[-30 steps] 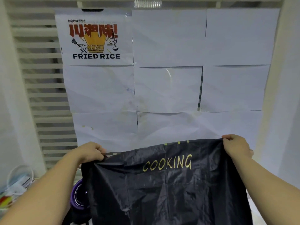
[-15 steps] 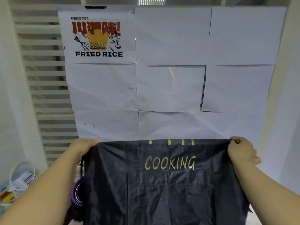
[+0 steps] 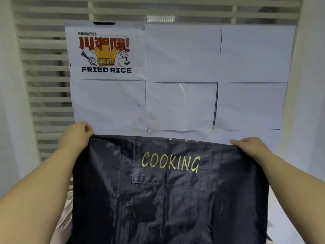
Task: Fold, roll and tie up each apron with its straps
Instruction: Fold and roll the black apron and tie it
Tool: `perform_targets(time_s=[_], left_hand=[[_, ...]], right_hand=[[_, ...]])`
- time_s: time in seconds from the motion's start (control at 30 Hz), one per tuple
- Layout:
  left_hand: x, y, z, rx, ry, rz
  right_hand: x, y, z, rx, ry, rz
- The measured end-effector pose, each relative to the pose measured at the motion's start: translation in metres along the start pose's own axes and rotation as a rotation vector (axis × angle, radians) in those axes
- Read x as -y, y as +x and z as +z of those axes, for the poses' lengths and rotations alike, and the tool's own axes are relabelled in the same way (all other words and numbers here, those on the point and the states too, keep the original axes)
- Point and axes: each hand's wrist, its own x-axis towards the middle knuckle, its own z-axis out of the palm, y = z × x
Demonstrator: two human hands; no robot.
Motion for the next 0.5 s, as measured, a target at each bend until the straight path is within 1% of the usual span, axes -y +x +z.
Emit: perform_targets(time_s=[0.07,0.1,0.13,0.2,0.27,0.33,0.4,0.5], left_hand=[[0.007,0.003,0.000,0.024,0.180,0.055],[0.010,0.004,0.000,0.038,0.206,0.048],[0.013,0.006,0.000,0.044,0.184,0.030],[0.016,0.007,-0.001,0.049,0.031,-0.050],[0.018,0.005,-0.004,0.071,-0.154,-0.164],[0.019,0.001,-0.008,0.086,-0.291,-0.227],[0.015,-0.005,-0.013,0.089,-0.323,-0.223],[0.003,-0.015,-0.016,0.118,-0.302,-0.139]], right_hand=[[0.016,-0.006,-0.007,0.091,0.039,-0.096],[0.019,-0.006,-0.009,0.138,0.042,-0.135],[0.023,-0.007,-0.010,0.167,-0.004,-0.177],[0.024,-0.007,-0.010,0.178,-0.141,-0.248],[0.022,-0.002,-0.009,0.160,-0.207,-0.300],[0.020,0.000,-0.006,0.112,-0.269,-0.286],[0.021,-0.001,-0.002,0.042,-0.412,-0.235],[0.023,0.003,0.011,-0.074,-0.787,-0.189]])
